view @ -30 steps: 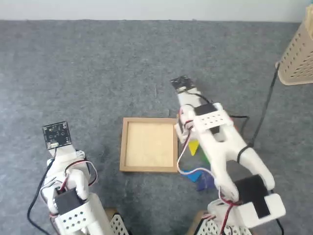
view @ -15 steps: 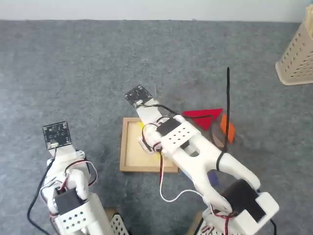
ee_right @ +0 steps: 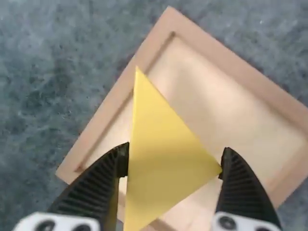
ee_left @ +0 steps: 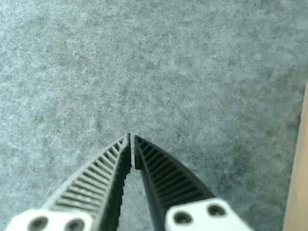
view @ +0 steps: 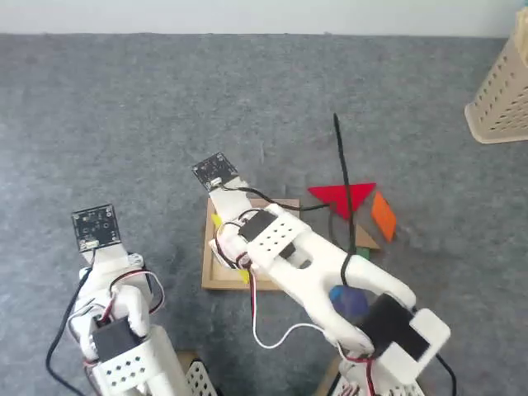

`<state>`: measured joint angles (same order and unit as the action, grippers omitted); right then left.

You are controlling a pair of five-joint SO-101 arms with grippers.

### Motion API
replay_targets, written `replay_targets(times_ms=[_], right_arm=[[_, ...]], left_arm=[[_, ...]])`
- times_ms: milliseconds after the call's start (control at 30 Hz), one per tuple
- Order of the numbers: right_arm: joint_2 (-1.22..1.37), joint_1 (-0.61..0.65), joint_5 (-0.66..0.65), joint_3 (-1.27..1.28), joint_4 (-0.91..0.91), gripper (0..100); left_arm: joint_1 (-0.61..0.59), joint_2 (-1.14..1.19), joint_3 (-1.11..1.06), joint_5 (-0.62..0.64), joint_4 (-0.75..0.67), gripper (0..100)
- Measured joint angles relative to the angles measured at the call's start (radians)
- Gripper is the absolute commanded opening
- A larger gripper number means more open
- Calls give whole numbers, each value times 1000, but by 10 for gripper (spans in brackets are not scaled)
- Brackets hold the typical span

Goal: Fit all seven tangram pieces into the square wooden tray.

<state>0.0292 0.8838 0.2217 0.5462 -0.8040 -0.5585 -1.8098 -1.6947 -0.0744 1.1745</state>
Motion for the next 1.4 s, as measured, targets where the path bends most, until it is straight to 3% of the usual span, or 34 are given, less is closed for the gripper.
replay_targets(times_ms=[167, 267, 433, 533, 667, 767, 867, 1400], right_arm=[[0, 0, -12, -8, -15, 360], [-5, 0, -14, -8, -28, 374], [-63, 0, -14, -8, -61, 322], [-126, -20, -58, -8, -98, 185], [-233, -146, -158, 25, -132, 0], [-290, -239, -183, 109, -98, 36], [-298, -252, -210, 222, -29, 36], [-100, -83, -233, 215, 97, 41]], left_arm=[[0, 0, 0, 0, 0, 13], [0, 0, 0, 0, 0, 13], [0, 0, 0, 0, 0, 13], [0, 0, 0, 0, 0, 13], [0, 0, 0, 0, 0, 13], [0, 0, 0, 0, 0, 13], [0, 0, 0, 0, 0, 13], [0, 0, 0, 0, 0, 13]])
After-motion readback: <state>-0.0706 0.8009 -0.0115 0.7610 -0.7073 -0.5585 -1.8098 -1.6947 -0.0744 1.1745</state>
